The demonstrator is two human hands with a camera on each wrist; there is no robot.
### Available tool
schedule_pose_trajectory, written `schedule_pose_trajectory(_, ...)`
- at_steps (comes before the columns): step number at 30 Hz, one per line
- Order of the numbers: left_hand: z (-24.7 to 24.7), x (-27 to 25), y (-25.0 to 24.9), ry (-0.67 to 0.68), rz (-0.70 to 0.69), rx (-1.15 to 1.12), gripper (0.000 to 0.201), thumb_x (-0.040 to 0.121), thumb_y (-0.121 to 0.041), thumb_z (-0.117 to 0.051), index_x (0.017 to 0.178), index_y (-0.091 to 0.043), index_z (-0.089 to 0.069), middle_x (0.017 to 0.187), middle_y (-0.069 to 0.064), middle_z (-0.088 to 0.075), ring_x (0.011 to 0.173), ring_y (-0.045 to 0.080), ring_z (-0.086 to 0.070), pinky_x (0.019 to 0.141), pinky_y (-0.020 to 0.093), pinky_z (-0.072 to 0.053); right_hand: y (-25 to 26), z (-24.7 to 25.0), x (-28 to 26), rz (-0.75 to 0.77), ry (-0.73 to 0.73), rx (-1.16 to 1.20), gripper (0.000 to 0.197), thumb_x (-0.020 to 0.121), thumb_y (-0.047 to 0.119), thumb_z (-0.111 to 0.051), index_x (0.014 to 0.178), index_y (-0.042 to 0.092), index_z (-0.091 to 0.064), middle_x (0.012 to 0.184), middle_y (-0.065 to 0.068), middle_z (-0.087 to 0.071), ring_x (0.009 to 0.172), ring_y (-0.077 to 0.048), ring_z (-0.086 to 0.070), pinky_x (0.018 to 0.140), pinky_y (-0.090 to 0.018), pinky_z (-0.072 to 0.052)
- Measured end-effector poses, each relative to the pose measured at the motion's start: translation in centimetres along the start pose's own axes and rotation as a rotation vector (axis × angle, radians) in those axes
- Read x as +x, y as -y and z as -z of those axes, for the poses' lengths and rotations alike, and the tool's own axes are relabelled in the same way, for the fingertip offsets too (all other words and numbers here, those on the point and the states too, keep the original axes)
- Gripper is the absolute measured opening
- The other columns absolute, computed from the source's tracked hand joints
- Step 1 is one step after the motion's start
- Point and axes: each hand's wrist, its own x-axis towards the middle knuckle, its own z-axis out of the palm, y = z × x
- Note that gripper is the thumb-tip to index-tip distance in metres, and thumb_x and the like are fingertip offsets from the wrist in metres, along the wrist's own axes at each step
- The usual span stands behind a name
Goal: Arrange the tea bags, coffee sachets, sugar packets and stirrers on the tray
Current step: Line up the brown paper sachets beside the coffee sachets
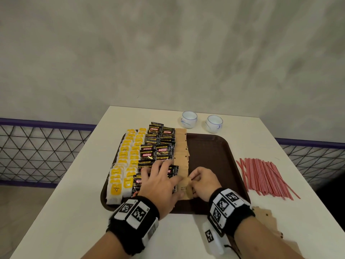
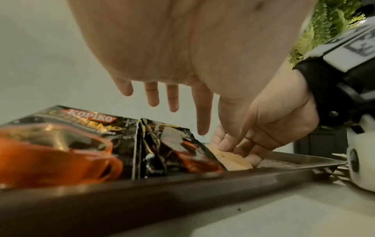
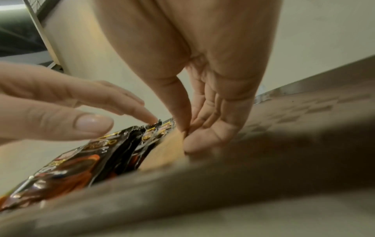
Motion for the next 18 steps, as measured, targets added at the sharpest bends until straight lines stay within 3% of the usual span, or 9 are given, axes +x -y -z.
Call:
schedule_pose_trajectory(4, 0.0, -0.2, 0.0, -0.054, 0.026, -0.028, 0.041, 0.07, -0.061, -0.054, 0.107, -0.044, -0.058, 0.135, -0.005, -0.045, 0.125, 0.022, -0.033, 0.093, 0.052, -0.034, -0.1, -0.1, 0.2, -0.032, -0.035, 0.024, 0.018, 0.082, 0.002, -0.061, 0.075, 0.019, -0.06, 0.08, -0.005, -0.067, 0.078, -0.024, -0.07, 0.07, -0.042, -0.061)
schedule_pose_trajectory(9, -0.1, -1.4, 0.1, -0.094, 0.022, -0.078, 0.039, 0.064, -0.055, -0.07, 0.101, -0.044, -0.061, 0.129, -0.005, -0.051, 0.122, 0.021, -0.039, 0.09, 0.052, -0.038, 0.0, -0.4, 0.2, -0.028, -0.055, 0.015, 0.02, 0.082, 0.001, -0.06, 0.072, 0.018, -0.057, 0.08, -0.008, -0.065, 0.072, -0.025, -0.069, 0.059, -0.039, -0.061)
schedule_pose_trajectory(13, 0.1, -2.6, 0.2, -0.094, 0.035, -0.111, 0.041, 0.062, -0.054, -0.073, 0.1, -0.045, -0.062, 0.128, -0.007, -0.053, 0.121, 0.022, -0.047, 0.089, 0.049, -0.041, -0.1, -0.7, 0.3, -0.026, -0.105, 0.004, 0.019, 0.082, 0.005, -0.063, 0.072, 0.02, -0.057, 0.08, -0.004, -0.065, 0.075, -0.023, -0.069, 0.067, -0.041, -0.061)
schedule_pose_trajectory(18, 0.8, -3.8, 0.6, -0.11, 0.107, -0.174, 0.037, 0.068, -0.05, -0.071, 0.102, -0.048, -0.06, 0.13, -0.009, -0.05, 0.124, 0.021, -0.042, 0.091, 0.048, -0.037, -0.2, -0.5, -0.1, -0.004, -0.134, -0.014, 0.02, 0.083, 0.01, -0.064, 0.073, 0.025, -0.055, 0.085, -0.002, -0.067, 0.078, -0.023, -0.068, 0.075, -0.042, -0.059)
